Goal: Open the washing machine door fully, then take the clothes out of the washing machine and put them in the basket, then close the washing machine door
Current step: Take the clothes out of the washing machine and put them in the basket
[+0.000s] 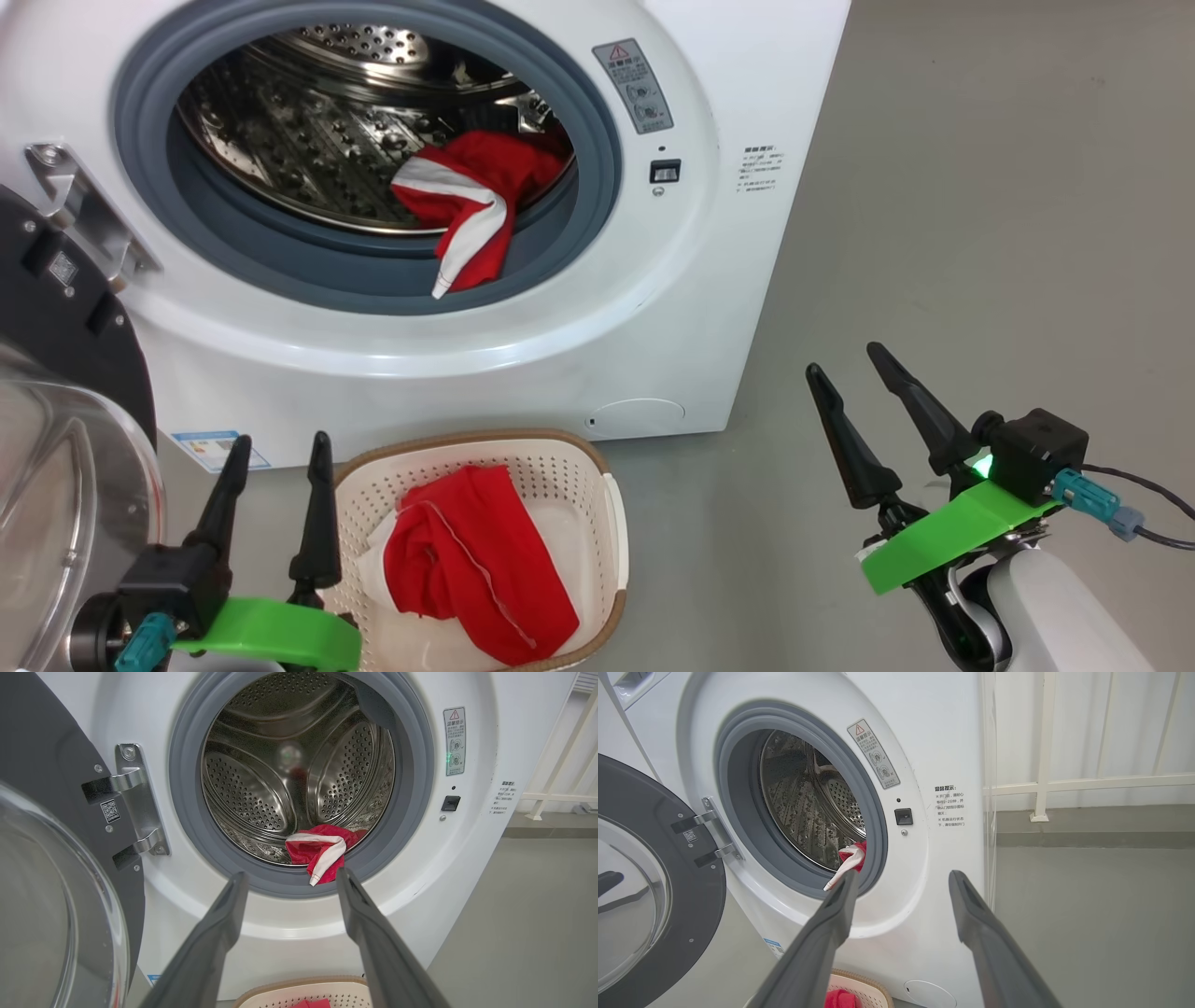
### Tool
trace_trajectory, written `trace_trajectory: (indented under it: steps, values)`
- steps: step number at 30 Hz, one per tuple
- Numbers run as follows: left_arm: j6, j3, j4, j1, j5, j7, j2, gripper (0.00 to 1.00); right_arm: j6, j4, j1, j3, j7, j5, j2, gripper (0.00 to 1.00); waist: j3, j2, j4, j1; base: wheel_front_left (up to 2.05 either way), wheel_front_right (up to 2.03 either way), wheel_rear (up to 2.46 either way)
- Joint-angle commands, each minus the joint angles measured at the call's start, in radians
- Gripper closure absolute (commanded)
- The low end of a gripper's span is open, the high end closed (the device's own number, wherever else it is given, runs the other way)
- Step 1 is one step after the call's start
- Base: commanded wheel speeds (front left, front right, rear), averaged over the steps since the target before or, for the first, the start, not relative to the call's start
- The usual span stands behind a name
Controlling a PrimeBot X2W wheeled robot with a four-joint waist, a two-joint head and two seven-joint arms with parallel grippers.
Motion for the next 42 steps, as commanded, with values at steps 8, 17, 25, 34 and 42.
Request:
trace_trajectory:
  steps: [8, 17, 25, 34, 42]
  values:
    - [-0.014, 0.023, 0.003, -0.092, -0.010, 0.011, 0.026, 0.00, 0.002, -0.037, -0.006, 0.005, -0.005, 0.013, -0.001, 0.00, 0.034, -0.0001, -0.011, 0.0000, 0.00, 0.00, 0.00]
    - [-0.071, 0.008, 0.126, -0.295, -0.031, 0.044, 0.012, 0.00, 0.002, -0.052, -0.033, -0.007, -0.005, 0.007, 0.011, 0.00, 0.100, -0.0001, -0.041, 0.0000, 0.00, 0.00, 0.00]
    - [-0.136, 0.009, 0.310, -0.530, -0.069, 0.070, -0.009, 0.00, 0.002, -0.075, -0.063, -0.033, -0.005, -0.003, 0.029, 0.00, 0.209, -0.0001, -0.078, 0.0000, 0.00, 0.00, 0.00]
    - [-0.177, -0.013, 0.519, -0.747, -0.055, 0.094, -0.012, 0.00, 0.002, -0.089, -0.094, -0.047, -0.005, -0.012, 0.058, 0.00, 0.297, -0.0001, -0.122, 0.0000, 0.00, 0.00, 0.00]
    - [-0.200, -0.011, 0.679, -0.902, -0.065, 0.103, -0.023, 0.00, 0.002, -0.101, -0.119, -0.052, -0.005, -0.017, 0.076, 0.00, 0.364, -0.0001, -0.146, 0.0000, 0.00, 0.00, 0.00]
